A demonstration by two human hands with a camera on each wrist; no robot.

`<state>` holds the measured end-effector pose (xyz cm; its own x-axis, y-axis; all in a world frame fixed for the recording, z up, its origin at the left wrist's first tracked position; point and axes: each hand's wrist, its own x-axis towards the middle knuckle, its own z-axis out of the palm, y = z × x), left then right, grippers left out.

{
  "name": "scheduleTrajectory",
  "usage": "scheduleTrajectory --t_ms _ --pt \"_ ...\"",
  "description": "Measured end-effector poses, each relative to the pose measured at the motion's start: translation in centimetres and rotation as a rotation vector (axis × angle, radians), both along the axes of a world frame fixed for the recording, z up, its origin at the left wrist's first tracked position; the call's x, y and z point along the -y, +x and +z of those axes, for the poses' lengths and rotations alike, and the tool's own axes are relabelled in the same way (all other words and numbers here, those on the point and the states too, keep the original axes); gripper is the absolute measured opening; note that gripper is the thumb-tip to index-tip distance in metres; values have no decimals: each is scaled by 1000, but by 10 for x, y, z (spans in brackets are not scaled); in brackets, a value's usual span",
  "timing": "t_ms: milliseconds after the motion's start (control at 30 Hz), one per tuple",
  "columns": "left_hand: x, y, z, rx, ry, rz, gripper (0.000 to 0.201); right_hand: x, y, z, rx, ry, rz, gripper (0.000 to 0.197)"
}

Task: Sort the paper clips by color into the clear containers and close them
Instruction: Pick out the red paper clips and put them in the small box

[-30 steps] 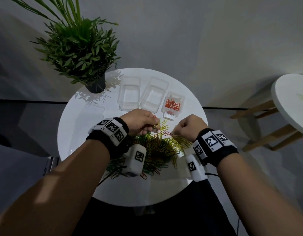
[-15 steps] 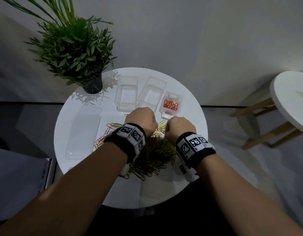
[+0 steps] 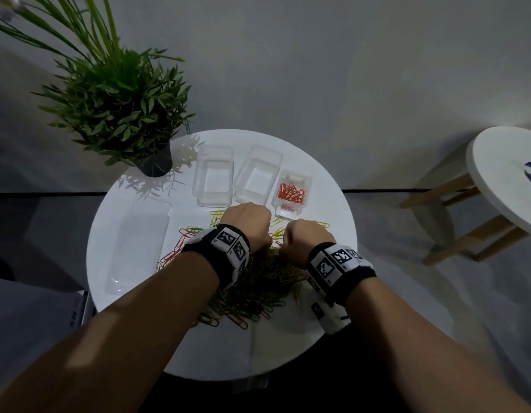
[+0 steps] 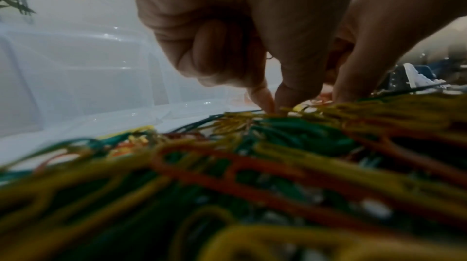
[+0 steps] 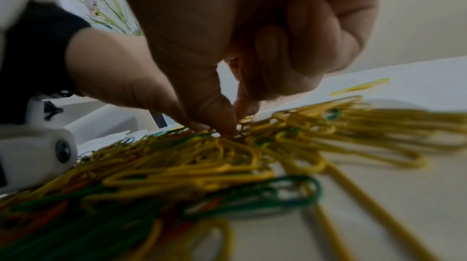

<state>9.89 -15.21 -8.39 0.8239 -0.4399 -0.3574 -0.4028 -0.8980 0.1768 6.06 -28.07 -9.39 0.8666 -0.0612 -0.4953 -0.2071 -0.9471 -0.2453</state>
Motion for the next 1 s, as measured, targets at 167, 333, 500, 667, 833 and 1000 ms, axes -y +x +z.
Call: scheduleTrajectory --t_ms 167,333,500,667,833,1000 --pt "-10 3 -2 3 -48 -42 10 15 -4 16 122 261 -178 5" --pt "-21 6 -1 -55 -182 30 15 32 24 42 264 465 -356 19" --pt "-9 4 1 24 -48 -74 17 28 65 45 246 286 -314 18" --pt "-1 5 4 44 37 -131 13 31 77 52 113 312 -401 17" --pt "1 5 0 29 98 -188 23 31 79 60 101 613 -626 18" --pt "-1 0 -3 18 65 -198 25 39 78 56 143 685 -648 19"
